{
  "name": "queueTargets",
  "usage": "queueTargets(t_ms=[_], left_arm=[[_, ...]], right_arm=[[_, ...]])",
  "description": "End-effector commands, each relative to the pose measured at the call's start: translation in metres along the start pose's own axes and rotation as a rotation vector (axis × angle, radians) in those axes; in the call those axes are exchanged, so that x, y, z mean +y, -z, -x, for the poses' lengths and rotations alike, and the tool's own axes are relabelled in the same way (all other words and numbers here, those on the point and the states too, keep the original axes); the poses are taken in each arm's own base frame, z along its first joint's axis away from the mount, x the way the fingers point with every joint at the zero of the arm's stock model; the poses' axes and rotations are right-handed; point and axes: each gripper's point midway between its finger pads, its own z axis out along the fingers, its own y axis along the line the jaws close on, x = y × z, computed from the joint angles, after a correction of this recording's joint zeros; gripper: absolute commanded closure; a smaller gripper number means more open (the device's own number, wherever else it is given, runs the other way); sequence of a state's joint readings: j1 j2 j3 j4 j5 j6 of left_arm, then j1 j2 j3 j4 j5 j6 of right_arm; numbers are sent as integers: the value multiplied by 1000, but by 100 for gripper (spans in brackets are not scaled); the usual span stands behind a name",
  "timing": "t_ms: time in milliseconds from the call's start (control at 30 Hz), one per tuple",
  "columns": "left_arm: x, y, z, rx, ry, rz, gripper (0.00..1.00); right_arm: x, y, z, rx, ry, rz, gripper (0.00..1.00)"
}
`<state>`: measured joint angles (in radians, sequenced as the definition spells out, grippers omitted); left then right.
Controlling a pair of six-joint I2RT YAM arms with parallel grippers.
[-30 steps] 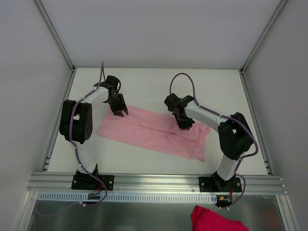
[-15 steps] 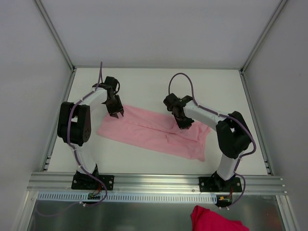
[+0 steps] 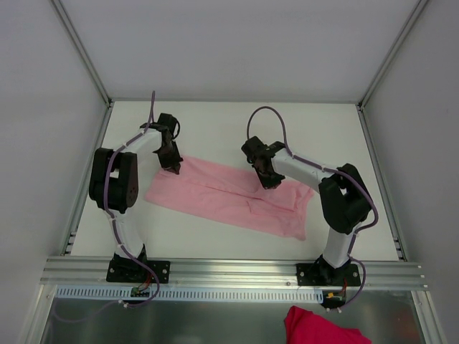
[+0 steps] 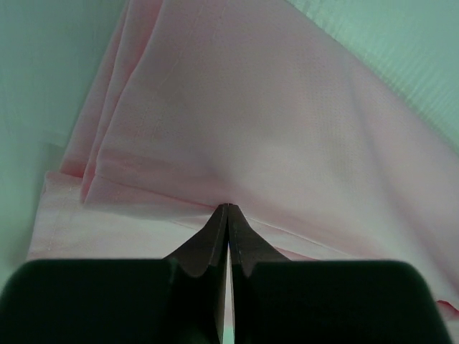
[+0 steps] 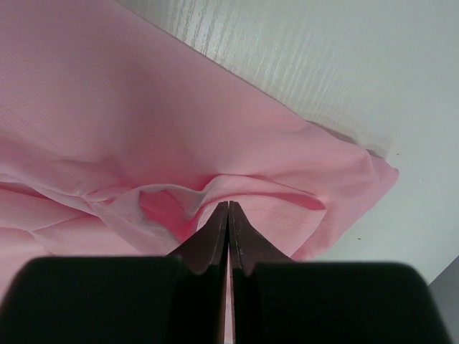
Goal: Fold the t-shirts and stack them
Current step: Fold the other side of the tshirt into a rectangle
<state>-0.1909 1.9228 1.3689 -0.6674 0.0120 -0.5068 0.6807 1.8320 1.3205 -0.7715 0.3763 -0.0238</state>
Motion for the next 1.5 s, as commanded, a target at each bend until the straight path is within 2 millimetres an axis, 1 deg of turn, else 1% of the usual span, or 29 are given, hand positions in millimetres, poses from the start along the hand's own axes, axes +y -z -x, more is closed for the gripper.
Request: queueTargets(t_ms=[0, 100, 300, 467, 567, 800, 933, 967, 1033, 1100, 1133, 1267, 1367, 1400, 1433, 1467], left_arm=[[7, -3, -3, 18, -18, 56, 100], [13, -4, -6, 28, -18, 87, 100], [22, -4, -10, 50, -17, 123, 100], [36, 1, -13, 64, 0, 163, 100], [44, -1, -20, 88, 15, 178, 100], [56, -3, -25, 104, 26, 205, 100], [59, -2, -25, 103, 25, 216, 100], [59, -1, -24, 100, 23, 216, 100], [60, -1, -24, 101, 24, 220, 100], [61, -1, -26, 105, 25, 225, 100], [61, -1, -26, 105, 26, 223, 100], [60, 0, -25, 100, 21, 220, 100], [58, 1, -22, 85, 25, 202, 100], [57, 0, -23, 85, 25, 198, 100], [56, 0, -22, 83, 27, 193, 100], [56, -1, -23, 87, 29, 194, 100]], right_arm=[[0, 2, 17, -37, 1, 10, 99], [1, -2, 17, -38, -5, 14, 99], [10, -22, 11, -11, -10, 29, 99], [13, -37, 4, 23, 1, 21, 99], [16, -45, 2, 19, 2, 21, 99], [6, -59, -5, 10, 5, -45, 99], [-2, -56, 2, -1, -24, -84, 99], [-7, -52, 9, -23, -35, -110, 99], [-15, -50, 13, -34, -36, -151, 99], [-27, -48, 18, -40, -34, -226, 99], [-32, -50, 17, -35, -30, -258, 99], [-36, -47, 19, -37, -48, -262, 99], [-42, -34, 26, -92, -80, -260, 99], [-43, -30, 32, -121, -93, -254, 99], [-47, -21, 38, -151, -102, -256, 99], [-50, -17, 42, -165, -103, -263, 99]])
